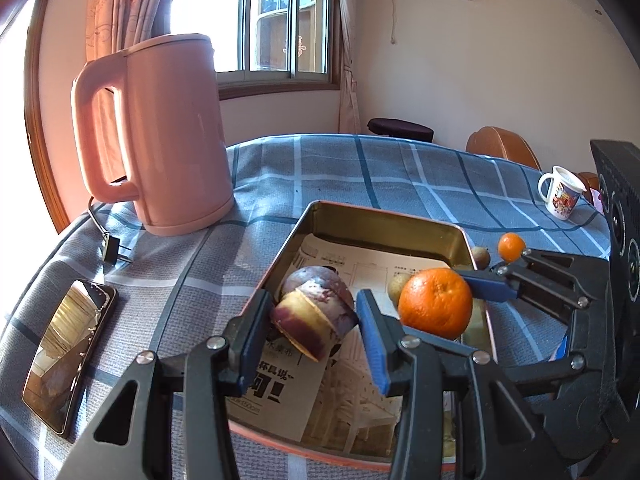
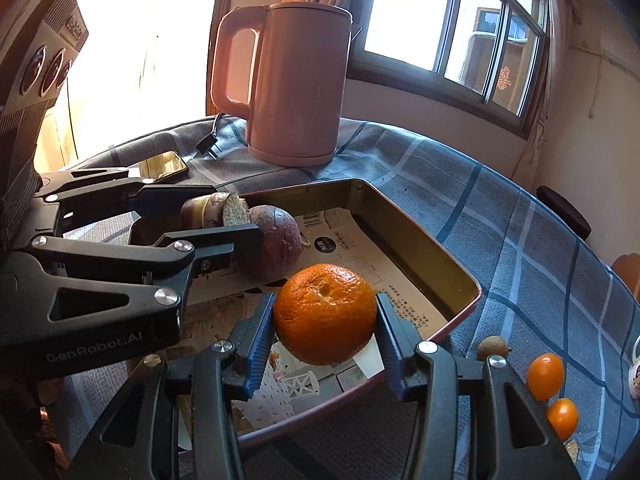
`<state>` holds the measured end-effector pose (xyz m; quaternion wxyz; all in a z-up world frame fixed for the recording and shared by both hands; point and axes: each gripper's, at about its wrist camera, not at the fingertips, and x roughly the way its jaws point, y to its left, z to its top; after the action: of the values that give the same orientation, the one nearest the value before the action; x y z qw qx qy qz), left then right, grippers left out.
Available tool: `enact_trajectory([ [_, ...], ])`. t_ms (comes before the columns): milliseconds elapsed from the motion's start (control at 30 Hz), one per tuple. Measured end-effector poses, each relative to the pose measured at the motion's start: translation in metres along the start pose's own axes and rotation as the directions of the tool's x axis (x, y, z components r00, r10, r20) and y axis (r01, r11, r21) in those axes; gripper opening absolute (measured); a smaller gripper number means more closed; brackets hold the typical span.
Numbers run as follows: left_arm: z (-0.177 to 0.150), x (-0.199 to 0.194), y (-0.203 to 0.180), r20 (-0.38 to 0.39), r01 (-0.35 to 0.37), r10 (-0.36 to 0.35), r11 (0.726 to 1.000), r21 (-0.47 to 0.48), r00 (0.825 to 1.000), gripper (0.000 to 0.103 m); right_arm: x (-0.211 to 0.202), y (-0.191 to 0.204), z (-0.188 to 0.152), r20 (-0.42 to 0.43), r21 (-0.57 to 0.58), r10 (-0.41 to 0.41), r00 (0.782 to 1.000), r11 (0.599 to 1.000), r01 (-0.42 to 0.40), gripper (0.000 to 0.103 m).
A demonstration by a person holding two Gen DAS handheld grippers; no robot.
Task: Organize fruits
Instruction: 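Open the left tool to drop the slice while the right tool releases the mandarin into the tin, then move both tools away from the tin toward the loose fruits on the tablecloth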
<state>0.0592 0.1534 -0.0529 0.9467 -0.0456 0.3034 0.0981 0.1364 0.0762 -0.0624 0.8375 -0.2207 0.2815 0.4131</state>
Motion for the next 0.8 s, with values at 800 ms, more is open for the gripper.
enact_trajectory([
  [800, 0.011, -0.034, -0.081, 0.158, 0.112, -0.125, 0.990, 0.086, 0.980, 0.085, -0.107, -0.096, -0.058, 0.122, 0.234, -0.335, 0.934, 0.925, 0.301, 0.075],
])
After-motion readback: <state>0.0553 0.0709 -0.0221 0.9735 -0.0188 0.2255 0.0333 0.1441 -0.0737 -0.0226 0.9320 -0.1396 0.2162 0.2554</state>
